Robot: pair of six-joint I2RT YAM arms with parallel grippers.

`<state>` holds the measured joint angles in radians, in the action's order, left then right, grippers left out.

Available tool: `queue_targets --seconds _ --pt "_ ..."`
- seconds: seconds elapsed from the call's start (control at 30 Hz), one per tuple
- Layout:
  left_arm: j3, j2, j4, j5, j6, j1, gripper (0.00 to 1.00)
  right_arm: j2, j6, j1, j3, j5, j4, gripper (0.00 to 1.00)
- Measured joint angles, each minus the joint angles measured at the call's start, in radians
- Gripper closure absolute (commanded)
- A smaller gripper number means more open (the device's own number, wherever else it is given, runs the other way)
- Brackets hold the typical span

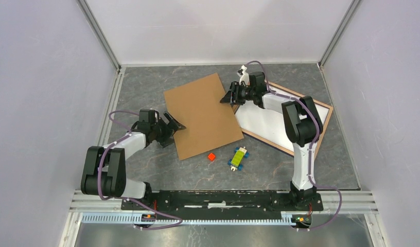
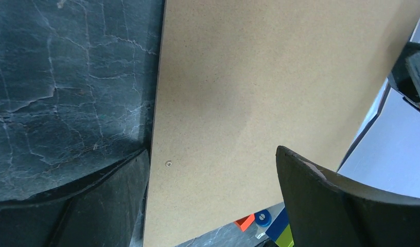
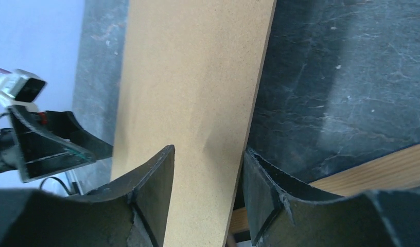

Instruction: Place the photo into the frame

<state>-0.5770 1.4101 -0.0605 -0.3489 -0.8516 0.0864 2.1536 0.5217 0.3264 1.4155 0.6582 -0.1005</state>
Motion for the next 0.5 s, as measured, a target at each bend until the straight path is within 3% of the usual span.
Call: queue_targets --seconds 0.27,0.5 --pt "0.021 -0.013 0.033 0.0 -0.011 0.0 0.0 -0.146 0.204 0.037 -0.192 0.066 -0.235 0.55" --pt "0.035 -0.015 0.066 0.005 -0.016 -0.004 0.0 -0.248 0.282 0.07 -0.303 0.1 -0.278 0.69"
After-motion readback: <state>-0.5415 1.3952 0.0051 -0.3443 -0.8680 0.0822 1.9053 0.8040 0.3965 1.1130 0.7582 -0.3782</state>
